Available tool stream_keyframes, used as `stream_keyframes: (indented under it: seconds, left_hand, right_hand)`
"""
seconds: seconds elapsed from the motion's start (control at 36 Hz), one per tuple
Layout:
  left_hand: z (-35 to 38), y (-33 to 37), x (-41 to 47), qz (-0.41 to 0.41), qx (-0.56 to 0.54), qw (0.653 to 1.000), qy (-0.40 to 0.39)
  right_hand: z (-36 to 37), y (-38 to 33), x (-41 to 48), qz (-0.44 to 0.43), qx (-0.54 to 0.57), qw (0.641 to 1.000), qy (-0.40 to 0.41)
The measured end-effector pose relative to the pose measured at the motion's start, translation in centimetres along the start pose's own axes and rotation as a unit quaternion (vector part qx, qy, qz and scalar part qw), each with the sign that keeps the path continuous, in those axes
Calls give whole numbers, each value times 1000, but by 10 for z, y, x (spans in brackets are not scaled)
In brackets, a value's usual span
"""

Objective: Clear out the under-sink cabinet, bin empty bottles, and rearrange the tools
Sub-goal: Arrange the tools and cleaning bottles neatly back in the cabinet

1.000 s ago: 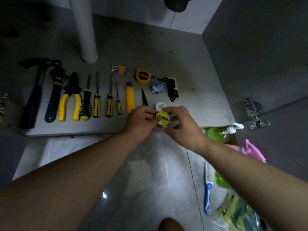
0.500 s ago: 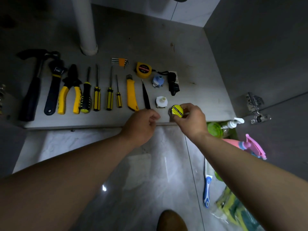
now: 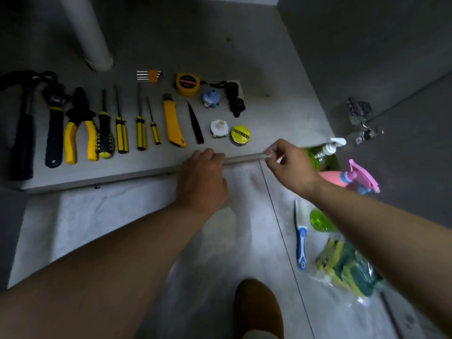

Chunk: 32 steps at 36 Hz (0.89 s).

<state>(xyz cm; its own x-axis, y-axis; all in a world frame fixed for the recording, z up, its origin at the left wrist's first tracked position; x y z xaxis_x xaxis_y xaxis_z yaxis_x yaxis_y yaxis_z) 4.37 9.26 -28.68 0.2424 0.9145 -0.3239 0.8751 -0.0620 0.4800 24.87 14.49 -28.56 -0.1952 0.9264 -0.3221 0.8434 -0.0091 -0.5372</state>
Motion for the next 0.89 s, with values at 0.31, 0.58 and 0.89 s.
stream_keyframes:
  seconds: [0.31,0.58,0.89]
  left_hand:
    - [19,16,4,-20,133,985,-111]
    - [16,13,11,-25,136,973,-185]
    - [16,16,10,-13,182,958,-221]
  right_hand:
    - [77,157,-132,359,-6,930,-81]
    - [107,185,-166,468,73,880,-11]
    - [86,121,-134,240,156,956,67]
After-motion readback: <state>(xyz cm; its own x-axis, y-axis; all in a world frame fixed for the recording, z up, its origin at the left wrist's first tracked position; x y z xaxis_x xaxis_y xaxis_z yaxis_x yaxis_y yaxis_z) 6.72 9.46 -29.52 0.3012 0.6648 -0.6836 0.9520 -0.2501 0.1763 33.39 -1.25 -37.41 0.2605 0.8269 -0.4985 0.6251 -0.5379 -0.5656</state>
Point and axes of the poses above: each hand's wrist, its own x-axis towards the middle knuckle, its own z-axis out of the palm, y = z × x, the point moved 9 cm from there along x, towards the middle knuckle, and after that the axes turned 15 degrees about -y, right-handed, at the moved point
